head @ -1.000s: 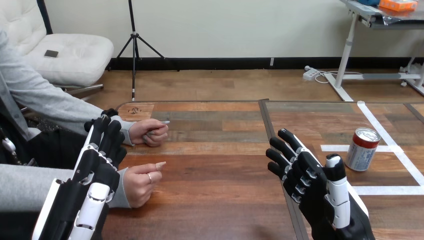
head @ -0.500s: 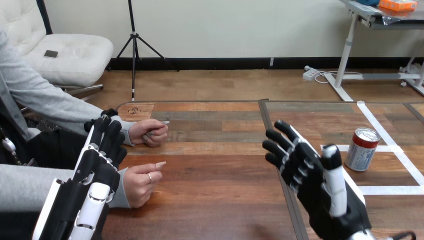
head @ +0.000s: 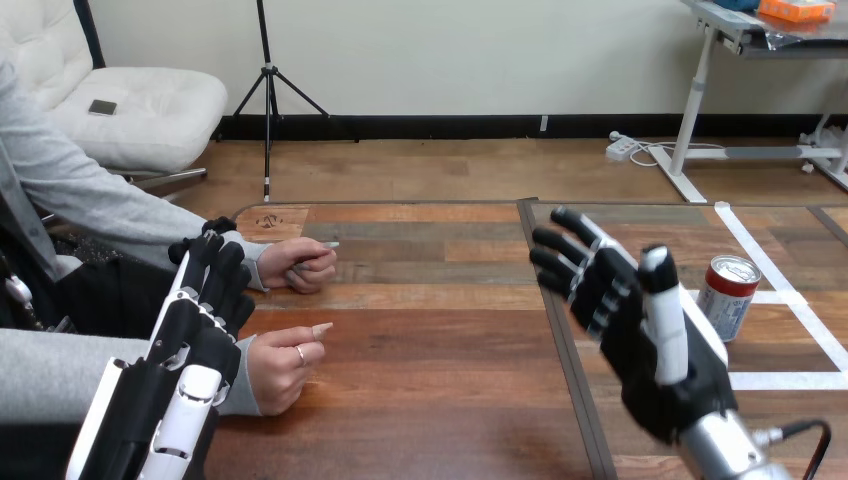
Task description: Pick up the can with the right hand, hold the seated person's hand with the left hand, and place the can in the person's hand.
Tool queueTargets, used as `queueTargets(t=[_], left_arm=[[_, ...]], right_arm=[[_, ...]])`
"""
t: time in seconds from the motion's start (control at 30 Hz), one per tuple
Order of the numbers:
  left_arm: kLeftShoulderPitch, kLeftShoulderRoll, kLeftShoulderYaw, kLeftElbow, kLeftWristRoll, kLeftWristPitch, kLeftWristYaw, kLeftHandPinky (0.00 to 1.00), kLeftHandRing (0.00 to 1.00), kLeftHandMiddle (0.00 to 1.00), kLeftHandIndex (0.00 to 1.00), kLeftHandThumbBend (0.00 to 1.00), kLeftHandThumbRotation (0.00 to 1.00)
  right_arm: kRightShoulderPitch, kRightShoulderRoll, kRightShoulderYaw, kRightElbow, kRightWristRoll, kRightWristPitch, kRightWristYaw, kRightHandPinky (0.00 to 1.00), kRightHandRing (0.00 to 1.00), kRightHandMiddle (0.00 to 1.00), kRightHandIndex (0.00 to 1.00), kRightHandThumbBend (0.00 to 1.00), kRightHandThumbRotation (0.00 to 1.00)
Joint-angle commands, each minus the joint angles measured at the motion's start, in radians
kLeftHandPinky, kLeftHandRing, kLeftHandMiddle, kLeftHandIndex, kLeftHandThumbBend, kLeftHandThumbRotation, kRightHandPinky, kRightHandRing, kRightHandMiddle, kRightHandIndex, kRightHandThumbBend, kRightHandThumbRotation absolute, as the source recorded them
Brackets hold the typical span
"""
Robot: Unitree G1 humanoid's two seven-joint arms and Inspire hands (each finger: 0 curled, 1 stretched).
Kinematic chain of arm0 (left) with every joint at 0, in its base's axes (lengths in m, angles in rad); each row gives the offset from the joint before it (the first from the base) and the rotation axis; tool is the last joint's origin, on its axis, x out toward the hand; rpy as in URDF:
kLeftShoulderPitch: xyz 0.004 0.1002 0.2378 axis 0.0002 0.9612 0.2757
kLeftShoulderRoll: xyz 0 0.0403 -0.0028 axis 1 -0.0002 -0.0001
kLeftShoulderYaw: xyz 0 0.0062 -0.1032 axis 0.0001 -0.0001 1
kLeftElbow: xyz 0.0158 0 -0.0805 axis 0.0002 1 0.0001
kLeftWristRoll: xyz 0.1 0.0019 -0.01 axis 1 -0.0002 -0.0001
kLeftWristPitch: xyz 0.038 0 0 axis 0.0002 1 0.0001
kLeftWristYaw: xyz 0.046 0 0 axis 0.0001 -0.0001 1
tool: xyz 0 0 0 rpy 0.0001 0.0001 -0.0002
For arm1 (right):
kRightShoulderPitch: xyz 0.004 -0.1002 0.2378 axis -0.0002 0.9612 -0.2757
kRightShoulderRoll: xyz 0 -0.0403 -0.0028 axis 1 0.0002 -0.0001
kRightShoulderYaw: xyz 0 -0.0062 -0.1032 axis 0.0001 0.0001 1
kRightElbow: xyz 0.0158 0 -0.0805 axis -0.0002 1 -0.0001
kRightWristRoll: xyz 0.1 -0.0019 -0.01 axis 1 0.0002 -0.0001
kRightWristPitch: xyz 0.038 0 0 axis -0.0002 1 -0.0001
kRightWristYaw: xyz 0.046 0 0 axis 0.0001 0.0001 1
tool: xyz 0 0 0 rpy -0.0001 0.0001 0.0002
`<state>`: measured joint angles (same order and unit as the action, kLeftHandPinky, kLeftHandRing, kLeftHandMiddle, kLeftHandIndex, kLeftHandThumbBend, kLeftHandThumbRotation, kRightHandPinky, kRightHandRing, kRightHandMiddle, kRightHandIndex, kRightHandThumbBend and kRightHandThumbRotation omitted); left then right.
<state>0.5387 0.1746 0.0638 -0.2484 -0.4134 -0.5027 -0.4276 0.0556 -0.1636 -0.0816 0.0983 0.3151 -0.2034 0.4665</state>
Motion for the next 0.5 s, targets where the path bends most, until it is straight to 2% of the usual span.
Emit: queueTargets(t=[0.0, 0.47], left_arm=[[-0.057, 0.009, 0.017, -0.04, 0.003, -0.009, -0.006, 1.0, 1.0, 1.0, 1.0, 0.53, 0.75], [-0.051, 0.009, 0.016, -0.05, 0.005, 0.002, -0.001, 1.0, 1.0, 1.0, 1.0, 0.51, 0.75]], right_arm=[[-0.148, -0.022, -0.044, 0.071, -0.009, -0.062, -0.011, 0.94, 0.91, 0.89, 0.91, 0.87, 1.0], [-0.292, -0.061, -0.09, 0.221, -0.025, -0.111, -0.027, 0.94, 0.91, 0.89, 0.91, 0.89, 1.0]])
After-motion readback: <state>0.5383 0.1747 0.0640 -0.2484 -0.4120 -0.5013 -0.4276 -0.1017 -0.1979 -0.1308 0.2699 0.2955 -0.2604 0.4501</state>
